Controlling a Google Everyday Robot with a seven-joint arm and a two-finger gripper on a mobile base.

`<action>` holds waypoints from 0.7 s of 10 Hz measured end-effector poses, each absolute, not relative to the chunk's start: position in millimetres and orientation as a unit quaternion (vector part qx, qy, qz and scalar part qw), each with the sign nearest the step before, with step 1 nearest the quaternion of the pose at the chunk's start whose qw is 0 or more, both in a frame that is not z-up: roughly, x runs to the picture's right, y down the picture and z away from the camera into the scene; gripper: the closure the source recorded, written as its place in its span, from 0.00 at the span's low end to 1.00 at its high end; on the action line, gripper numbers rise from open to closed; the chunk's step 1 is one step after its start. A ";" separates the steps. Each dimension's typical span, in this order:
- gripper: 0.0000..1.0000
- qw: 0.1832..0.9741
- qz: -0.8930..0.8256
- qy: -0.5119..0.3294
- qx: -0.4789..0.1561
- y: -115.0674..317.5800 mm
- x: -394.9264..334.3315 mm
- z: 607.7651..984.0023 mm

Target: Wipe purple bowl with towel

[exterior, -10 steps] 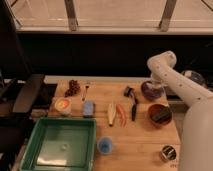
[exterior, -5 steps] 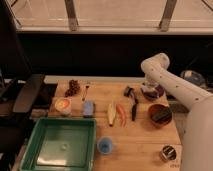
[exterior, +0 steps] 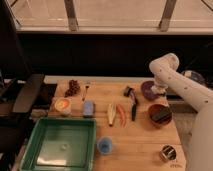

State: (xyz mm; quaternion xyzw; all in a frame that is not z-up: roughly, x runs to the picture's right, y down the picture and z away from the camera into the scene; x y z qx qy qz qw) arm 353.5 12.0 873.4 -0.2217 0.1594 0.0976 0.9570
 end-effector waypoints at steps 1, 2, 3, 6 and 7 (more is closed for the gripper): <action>1.00 0.959 0.093 0.161 -0.215 2.2 352.7 877.4; 1.00 0.962 0.084 0.158 -0.208 -10.7 347.2 886.4; 1.00 0.965 0.073 0.152 -0.200 -25.2 336.7 899.0; 1.00 0.971 0.067 0.125 -0.192 -37.0 318.1 919.0; 1.00 0.972 0.070 0.115 -0.192 -33.3 313.1 920.5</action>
